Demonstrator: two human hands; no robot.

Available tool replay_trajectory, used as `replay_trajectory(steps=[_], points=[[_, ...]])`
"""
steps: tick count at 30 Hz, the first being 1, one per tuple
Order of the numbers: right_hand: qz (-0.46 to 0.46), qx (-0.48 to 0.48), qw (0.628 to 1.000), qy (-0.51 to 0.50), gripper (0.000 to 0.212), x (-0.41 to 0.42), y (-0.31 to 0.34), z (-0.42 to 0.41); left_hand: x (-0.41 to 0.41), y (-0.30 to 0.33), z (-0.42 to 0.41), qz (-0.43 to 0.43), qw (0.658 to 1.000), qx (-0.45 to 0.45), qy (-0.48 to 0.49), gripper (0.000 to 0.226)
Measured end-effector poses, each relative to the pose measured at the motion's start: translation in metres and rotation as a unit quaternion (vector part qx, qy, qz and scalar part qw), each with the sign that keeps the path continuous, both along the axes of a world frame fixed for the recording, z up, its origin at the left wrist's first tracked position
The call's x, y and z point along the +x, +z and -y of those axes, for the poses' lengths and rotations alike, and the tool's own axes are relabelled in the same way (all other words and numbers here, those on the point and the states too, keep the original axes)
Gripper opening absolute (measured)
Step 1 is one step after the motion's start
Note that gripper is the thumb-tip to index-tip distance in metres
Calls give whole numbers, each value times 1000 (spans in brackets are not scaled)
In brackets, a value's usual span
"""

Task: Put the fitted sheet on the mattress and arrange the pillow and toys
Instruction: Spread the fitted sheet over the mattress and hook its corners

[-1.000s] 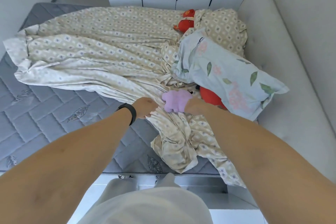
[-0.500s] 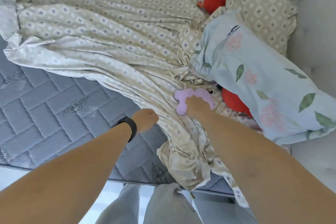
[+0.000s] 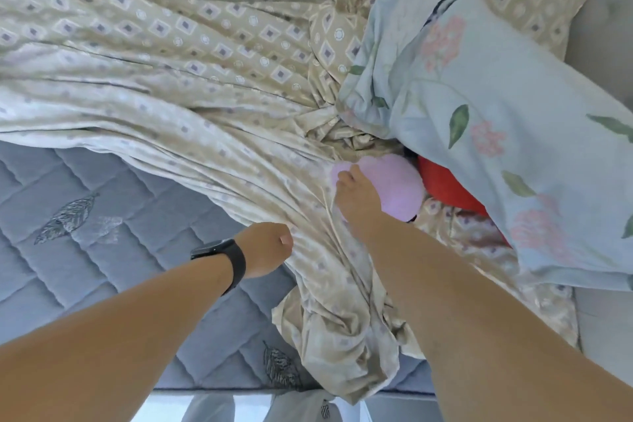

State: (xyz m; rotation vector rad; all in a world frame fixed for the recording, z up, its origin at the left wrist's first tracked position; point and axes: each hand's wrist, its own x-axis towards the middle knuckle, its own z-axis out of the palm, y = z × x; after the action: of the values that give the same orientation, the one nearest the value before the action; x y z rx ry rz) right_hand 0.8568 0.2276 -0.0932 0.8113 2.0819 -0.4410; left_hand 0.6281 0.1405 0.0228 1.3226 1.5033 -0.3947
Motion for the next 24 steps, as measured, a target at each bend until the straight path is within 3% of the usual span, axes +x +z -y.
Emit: replay_trajectory(steps=[2,4,8,10,13,16,19,21,24], points=[[94,157,982,52,19,22,42,-20,3,5,-2,-8,1000,0,-30,26],[99,268,957,38,11,54,77,-47,7,15,-12,-13,999,5,-51,27],[116,399,910,-10,29,120,133,-94,25,37,-38,-18,997,41,-64,32],[139,405,897,-111,26,151,160,-100,40,47,-50,-18,995,60,-77,36],[56,451,871,-186,31,180,162,-90,60,54,-54,-4,990,71,-119,33],[42,469,844,-257,23,184,154,-81,76,50,-54,-24,980,71,-183,30],[-3,450,837,-313,36,172,143,-68,82,44,-51,-35,975,65,-209,28],[-40,417,849,-324,43,157,133,-61,83,42,-48,-37,975,65,-211,29],[-82,338,899,-267,40,143,108,-48,87,37,-40,-51,972,51,-223,32]])
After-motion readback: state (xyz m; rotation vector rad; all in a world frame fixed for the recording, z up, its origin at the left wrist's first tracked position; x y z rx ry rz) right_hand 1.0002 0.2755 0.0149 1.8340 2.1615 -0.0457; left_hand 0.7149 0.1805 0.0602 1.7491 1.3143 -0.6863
